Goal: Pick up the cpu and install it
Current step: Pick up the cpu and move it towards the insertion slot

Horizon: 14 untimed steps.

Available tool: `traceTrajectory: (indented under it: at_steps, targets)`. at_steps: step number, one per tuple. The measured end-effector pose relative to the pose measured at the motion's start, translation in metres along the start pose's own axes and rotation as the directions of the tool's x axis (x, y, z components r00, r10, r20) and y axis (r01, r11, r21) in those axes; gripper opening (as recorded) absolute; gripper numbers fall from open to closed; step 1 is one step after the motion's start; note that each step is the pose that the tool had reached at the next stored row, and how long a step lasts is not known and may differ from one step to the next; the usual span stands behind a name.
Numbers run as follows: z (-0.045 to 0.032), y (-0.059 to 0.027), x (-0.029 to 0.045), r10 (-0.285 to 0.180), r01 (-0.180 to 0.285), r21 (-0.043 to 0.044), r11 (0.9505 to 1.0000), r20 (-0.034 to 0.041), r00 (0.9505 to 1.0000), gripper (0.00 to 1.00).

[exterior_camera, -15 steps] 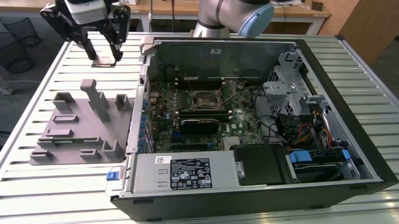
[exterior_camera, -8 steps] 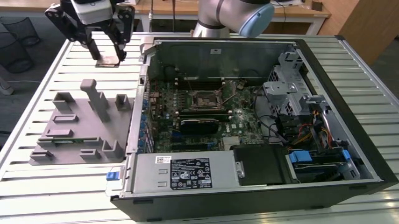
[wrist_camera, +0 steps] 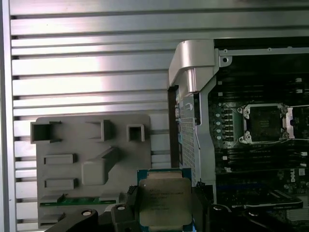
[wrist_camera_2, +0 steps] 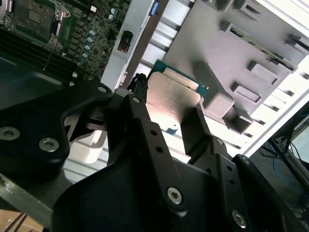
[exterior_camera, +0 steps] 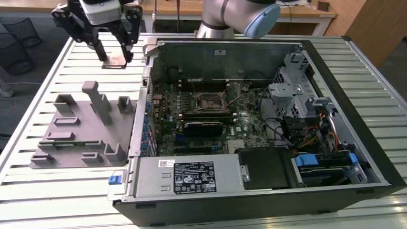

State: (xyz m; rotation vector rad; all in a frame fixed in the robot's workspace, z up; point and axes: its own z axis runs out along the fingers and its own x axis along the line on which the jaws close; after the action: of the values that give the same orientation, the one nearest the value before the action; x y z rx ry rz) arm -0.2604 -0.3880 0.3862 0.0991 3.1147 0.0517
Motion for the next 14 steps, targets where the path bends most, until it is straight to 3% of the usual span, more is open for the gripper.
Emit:
traceTrajectory:
  at_steps: [14]
  targets:
    - [0.0003,0.0009,-0.0142,0.0,0.0,0.0001,1.0,-0.0001,1.0,0.53]
